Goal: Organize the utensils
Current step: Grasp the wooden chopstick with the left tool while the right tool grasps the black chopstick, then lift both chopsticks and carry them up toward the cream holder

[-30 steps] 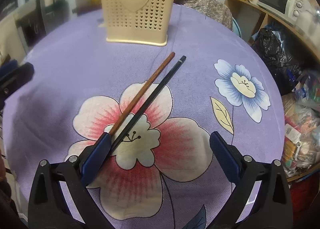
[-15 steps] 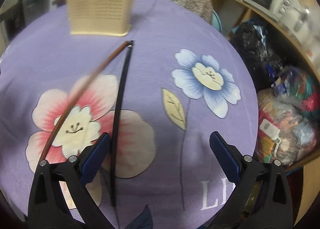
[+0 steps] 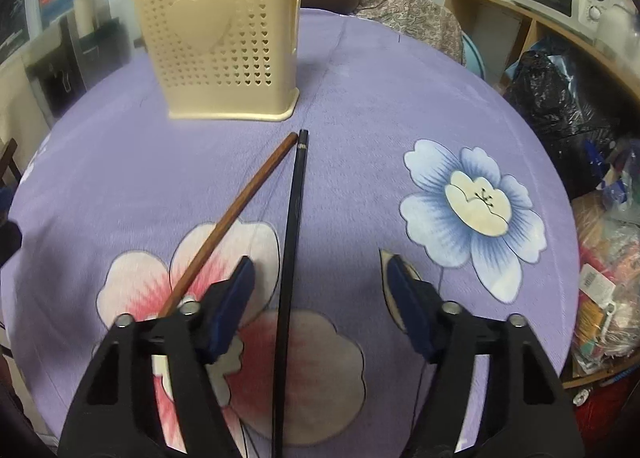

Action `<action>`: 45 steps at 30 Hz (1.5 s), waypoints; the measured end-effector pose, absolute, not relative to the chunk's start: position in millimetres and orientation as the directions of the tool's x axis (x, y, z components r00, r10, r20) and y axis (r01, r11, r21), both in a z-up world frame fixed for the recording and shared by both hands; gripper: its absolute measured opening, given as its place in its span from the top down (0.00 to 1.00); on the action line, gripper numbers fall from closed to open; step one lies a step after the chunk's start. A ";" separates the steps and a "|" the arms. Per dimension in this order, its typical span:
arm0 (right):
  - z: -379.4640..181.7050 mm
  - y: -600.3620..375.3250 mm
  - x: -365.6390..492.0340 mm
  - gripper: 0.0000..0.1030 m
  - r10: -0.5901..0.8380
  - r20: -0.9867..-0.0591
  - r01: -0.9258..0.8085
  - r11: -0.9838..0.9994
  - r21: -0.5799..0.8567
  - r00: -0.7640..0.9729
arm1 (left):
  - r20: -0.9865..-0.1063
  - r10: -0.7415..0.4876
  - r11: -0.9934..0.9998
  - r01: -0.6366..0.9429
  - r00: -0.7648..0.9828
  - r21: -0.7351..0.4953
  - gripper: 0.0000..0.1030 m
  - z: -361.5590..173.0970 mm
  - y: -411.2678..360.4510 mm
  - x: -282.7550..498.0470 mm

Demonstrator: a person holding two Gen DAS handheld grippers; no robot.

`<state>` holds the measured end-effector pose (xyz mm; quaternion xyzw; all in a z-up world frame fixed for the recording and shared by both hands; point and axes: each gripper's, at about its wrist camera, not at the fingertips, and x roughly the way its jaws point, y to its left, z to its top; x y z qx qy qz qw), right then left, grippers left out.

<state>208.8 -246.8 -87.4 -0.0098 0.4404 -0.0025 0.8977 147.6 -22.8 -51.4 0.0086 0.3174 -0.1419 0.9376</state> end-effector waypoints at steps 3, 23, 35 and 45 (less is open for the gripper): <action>-89.0 -247.6 219.2 0.62 0.005 -0.794 -0.009 1.000 0.000 0.608 | -0.602 -0.262 0.959 0.274 0.754 -0.075 0.05 -52.4 -24.4 147.9; -82.4 -313.2 197.0 0.59 0.010 -0.755 0.089 0.992 0.090 0.655 | -0.707 -0.419 0.866 0.486 0.570 -0.121 0.29 -57.3 -112.1 190.9; -75.7 -330.9 193.2 0.59 0.015 -0.745 0.099 0.989 0.109 0.667 | -0.794 -0.317 0.878 0.477 0.519 -0.039 0.61 -85.6 -183.9 250.8; -76.4 -329.0 203.2 0.59 0.021 -0.746 0.082 0.991 0.102 0.665 | -0.798 -0.237 0.880 0.471 0.555 0.065 0.90 -85.3 -192.9 258.6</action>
